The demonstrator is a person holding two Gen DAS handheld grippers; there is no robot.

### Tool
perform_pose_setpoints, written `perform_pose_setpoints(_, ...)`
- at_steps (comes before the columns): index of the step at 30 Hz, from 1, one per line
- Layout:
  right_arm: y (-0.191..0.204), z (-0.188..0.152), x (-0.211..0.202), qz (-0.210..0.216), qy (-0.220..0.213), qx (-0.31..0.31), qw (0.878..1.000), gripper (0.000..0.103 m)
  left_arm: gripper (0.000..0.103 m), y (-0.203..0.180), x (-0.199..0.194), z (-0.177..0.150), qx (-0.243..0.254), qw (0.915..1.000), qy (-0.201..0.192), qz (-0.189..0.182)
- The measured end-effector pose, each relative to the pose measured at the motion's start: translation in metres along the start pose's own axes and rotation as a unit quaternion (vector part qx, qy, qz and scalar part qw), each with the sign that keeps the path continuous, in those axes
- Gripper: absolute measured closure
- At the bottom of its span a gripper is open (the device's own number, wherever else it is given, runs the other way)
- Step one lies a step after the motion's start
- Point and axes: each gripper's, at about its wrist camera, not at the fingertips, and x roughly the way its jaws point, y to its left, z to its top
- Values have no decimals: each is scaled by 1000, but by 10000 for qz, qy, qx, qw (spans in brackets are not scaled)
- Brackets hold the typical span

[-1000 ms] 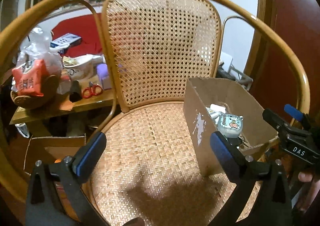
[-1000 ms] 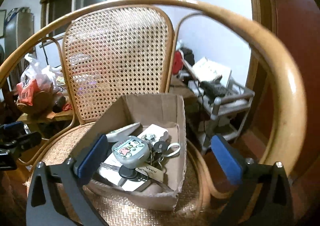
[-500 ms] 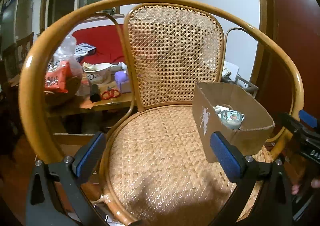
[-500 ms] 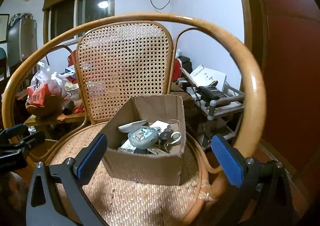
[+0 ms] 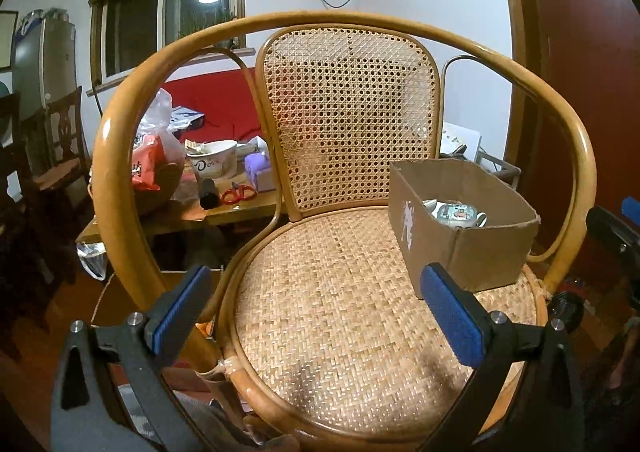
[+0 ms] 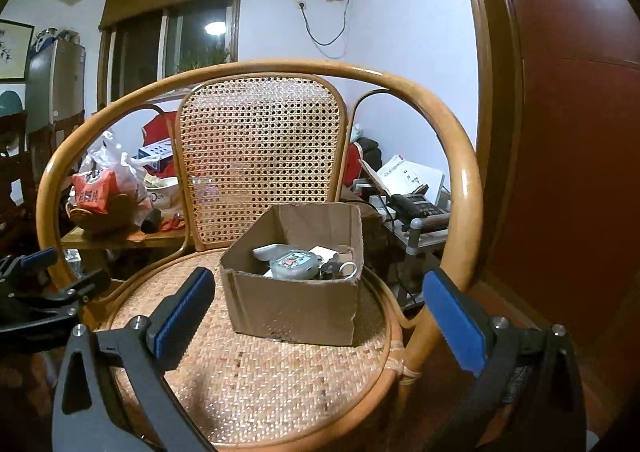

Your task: Organize rigid objects

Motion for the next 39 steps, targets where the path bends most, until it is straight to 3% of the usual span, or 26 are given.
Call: perform_pose_setpoints(39, 7, -7, -4, -50, 59, -235, 9997, 0, 0, 2, -3, -5, -265, 9996, 81, -26)
